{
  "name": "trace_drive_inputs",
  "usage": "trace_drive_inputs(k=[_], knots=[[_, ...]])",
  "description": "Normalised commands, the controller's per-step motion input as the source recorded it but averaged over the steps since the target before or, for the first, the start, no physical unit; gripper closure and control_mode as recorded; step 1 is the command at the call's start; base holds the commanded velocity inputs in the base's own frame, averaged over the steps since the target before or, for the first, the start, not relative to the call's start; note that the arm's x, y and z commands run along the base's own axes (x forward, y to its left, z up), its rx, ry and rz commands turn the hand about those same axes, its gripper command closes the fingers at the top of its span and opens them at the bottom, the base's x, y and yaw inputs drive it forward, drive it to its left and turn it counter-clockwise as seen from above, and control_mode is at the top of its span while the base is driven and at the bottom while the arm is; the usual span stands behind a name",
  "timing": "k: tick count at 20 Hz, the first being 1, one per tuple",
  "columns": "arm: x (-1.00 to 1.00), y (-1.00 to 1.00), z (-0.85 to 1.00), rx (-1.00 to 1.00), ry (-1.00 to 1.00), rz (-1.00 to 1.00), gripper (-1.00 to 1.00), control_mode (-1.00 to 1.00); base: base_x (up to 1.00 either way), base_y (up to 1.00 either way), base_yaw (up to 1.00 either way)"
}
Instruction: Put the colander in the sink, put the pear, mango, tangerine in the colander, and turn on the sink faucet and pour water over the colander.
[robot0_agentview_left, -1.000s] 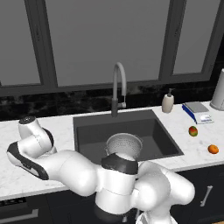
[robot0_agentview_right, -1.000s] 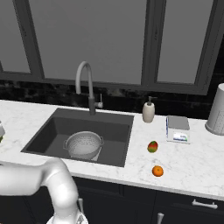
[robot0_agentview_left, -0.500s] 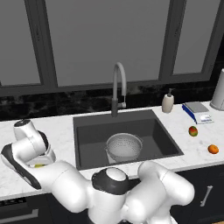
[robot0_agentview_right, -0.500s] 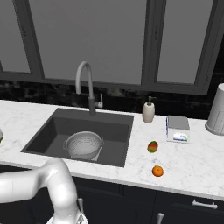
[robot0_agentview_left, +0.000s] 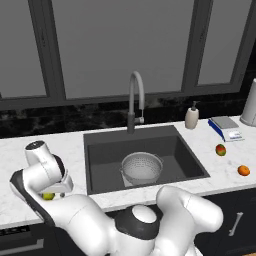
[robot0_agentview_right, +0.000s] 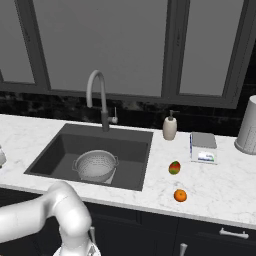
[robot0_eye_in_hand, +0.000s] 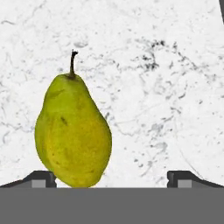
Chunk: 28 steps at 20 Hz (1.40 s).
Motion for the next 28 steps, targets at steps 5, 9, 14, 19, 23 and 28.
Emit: trace_drive_inputs(k=[5, 9, 14, 19, 23, 28], knots=[[0.27, 0.12, -0.34, 0.02, -0.02, 0.01, -1.00, -1.00, 0.00, 0.00, 0.00], [0.46, 0.22, -0.33, 0.05, -0.02, 0.06, -1.00, -1.00, 0.00, 0.00, 0.00], [0.56, 0.09, -0.25, 0.01, 0.00, 0.03, -1.00, -1.00, 0.00, 0.00, 0.00], [0.10, 0.07, -0.31, 0.00, 0.00, 0.00, 1.00, -1.00, 0.00, 0.00, 0.00], [-0.05, 0.06, -0.12, 0.00, 0.00, 0.00, 1.00, -1.00, 0.00, 0.00, 0.00], [-0.42, -0.31, 0.06, 0.00, -0.05, 0.00, 1.00, -1.00, 0.00, 0.00, 0.00]])
